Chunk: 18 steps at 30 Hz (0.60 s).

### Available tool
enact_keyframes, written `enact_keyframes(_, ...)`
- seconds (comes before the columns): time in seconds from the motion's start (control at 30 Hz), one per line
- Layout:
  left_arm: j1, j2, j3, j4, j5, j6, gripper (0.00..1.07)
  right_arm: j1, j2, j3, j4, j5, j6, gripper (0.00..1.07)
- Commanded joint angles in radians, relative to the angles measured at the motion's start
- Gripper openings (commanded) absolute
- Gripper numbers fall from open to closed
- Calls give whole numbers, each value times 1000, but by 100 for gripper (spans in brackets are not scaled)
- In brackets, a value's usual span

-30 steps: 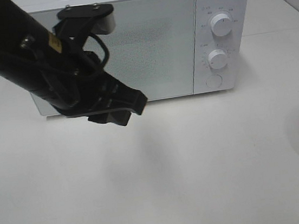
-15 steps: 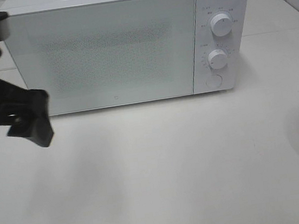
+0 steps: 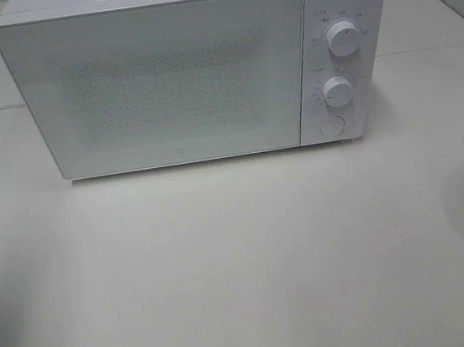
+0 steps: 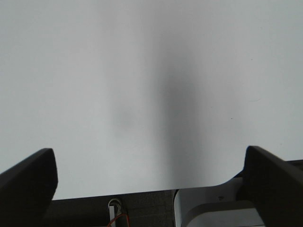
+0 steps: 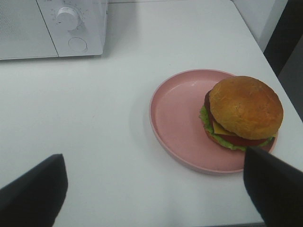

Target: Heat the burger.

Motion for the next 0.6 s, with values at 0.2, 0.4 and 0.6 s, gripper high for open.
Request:
enact_keyframes(0.2,51,-268,141,-87,-1,9,101,-6,-14,0,2,-7,0,97)
enact_keyframes(0.4,51,-464,232,-86,-7,9,101,-6,-14,0,2,-7,0,97)
enact_keyframes(0.6,51,-621,252,-86,-9,10,101,-6,-14,0,2,-7,0,97)
